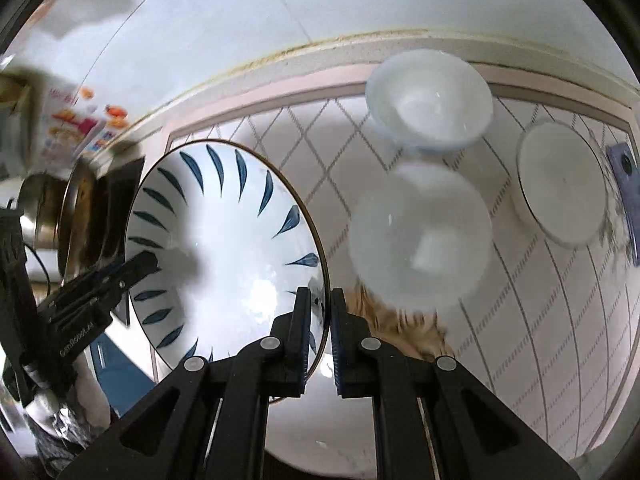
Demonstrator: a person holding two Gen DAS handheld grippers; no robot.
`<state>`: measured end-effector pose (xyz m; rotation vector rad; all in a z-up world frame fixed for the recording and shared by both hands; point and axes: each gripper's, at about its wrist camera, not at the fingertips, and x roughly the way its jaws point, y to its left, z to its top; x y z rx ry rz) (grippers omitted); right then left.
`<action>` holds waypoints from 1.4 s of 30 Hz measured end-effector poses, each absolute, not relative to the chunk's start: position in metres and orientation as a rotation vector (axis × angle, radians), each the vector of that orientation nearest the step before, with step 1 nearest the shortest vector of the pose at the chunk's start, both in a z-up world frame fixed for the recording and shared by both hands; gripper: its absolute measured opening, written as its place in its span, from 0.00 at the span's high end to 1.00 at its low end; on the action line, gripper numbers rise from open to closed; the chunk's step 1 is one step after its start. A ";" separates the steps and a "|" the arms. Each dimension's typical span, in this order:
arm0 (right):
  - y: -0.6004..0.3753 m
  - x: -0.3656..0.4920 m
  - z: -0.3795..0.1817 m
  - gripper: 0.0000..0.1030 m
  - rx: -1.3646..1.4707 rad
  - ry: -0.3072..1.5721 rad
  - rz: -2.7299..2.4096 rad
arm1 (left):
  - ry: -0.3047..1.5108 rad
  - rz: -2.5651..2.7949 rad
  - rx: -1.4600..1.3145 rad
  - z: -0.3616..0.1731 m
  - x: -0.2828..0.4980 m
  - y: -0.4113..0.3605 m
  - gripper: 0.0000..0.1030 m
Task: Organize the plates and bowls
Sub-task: 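Carry the blue-striped plate with both grippers and lower it onto the plate stack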
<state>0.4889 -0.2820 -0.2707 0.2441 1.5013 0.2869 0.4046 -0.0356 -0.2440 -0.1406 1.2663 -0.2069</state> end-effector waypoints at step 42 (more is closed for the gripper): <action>-0.321 0.373 -0.364 0.87 0.241 1.640 0.331 | 1.398 -0.084 0.004 -0.336 0.323 -0.106 0.81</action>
